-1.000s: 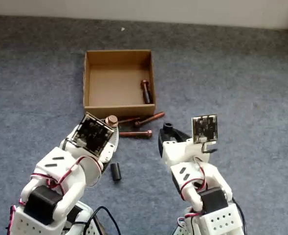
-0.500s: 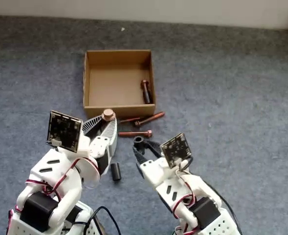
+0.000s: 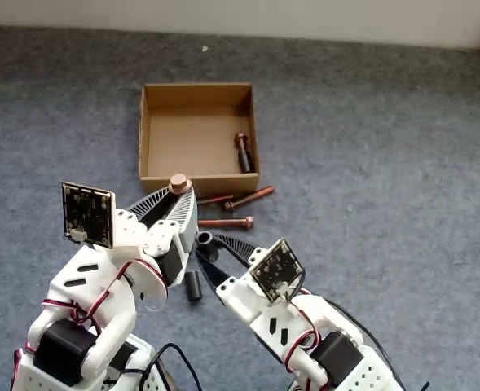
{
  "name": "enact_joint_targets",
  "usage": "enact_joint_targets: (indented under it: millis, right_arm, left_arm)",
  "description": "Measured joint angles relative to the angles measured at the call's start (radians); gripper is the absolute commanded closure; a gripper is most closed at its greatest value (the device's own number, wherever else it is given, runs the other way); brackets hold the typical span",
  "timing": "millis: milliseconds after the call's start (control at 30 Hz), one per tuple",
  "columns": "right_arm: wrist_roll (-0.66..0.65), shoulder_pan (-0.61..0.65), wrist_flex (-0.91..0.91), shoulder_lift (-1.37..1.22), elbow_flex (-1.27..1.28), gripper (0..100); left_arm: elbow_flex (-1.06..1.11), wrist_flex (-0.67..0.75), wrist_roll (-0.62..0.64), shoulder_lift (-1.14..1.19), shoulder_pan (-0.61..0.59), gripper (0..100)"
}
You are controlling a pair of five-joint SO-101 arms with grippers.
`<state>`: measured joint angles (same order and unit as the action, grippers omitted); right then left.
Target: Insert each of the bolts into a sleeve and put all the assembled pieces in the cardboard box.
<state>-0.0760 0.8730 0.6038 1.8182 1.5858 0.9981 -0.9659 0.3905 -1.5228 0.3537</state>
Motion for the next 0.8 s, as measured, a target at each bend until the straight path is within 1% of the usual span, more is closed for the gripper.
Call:
enact_joint_targets:
  millis: [67, 200, 633, 800]
  right_arm:
    - [0.0, 0.0, 0.0, 0.0, 0.0, 99.5]
    - [0.0, 0.002, -0.002, 0.0, 0.0, 99.5]
    - [0.0, 0.0, -0.002, 0.0, 0.002, 99.5]
    - [0.0, -0.023, 0.0, -0.002, 0.003, 99.5]
  left_arm:
    - [0.002, 0.0, 0.0, 0.0, 0.003, 100]
    - [0.02, 0.002, 0.0, -0.005, 0.064, 100]
    - [0.086, 0.006, 0.002, -0.003, 0.084, 100]
    - [0.115, 0.012, -0.077, -0.015, 0.092, 100]
